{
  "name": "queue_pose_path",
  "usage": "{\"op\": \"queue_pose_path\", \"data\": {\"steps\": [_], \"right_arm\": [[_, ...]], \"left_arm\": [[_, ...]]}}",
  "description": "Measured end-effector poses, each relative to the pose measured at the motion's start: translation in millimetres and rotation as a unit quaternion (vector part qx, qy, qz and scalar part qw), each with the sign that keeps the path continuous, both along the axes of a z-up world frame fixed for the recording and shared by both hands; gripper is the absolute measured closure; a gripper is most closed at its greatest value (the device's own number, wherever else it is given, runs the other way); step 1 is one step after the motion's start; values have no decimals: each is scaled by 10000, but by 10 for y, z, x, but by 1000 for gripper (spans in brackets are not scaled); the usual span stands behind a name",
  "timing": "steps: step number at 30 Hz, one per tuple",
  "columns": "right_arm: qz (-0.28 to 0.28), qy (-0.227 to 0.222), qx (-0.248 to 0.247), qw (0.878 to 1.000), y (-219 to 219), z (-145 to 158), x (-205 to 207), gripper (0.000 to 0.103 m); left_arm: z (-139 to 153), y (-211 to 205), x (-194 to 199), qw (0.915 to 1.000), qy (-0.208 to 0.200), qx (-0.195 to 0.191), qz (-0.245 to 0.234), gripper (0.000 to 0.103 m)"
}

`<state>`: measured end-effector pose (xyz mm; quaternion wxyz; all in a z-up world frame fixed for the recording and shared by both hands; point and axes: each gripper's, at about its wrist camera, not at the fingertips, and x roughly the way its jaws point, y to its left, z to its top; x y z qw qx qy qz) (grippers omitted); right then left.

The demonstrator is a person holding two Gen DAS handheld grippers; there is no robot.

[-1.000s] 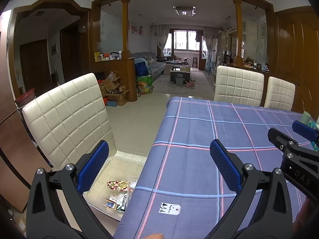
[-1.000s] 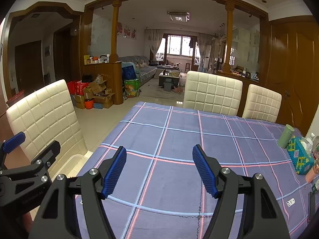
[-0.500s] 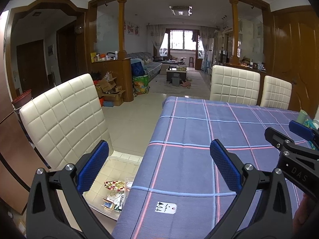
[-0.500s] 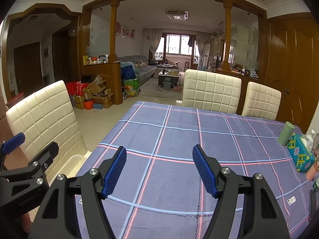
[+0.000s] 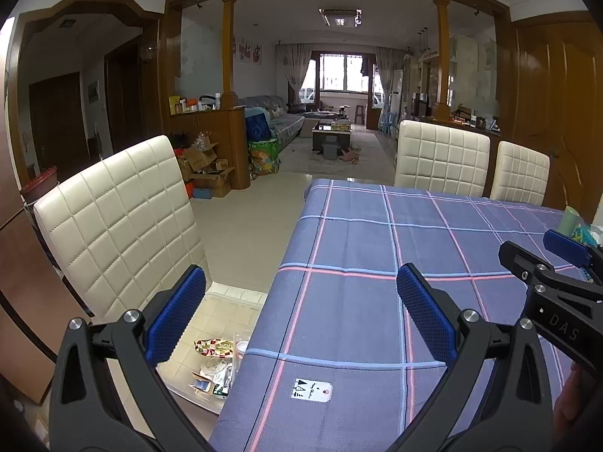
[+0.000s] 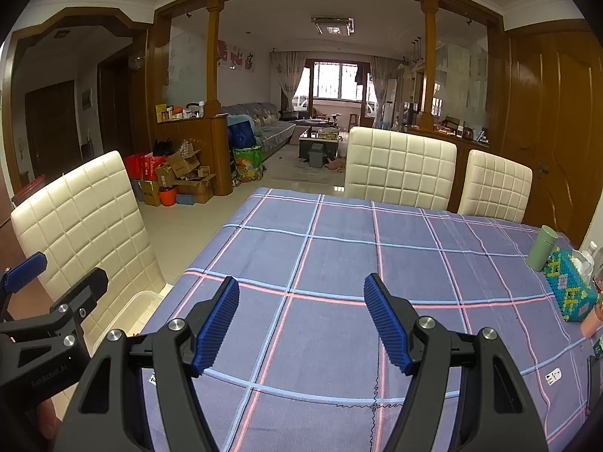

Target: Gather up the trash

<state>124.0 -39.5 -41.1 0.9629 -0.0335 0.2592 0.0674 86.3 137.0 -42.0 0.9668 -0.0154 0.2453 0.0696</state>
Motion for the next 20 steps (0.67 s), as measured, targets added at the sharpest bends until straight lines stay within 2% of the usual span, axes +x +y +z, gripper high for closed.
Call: {"op": "queue_pose_path", "data": {"steps": [15, 20], "right_arm": [[-12, -7, -7, 10000, 3, -9, 0, 36], [-8, -4, -4, 10000, 9, -17, -3, 36]], "left_arm": [[-37, 0, -3, 9998, -7, 187, 92, 3], [-56, -8, 6, 9999, 48, 119, 35, 3]]}}
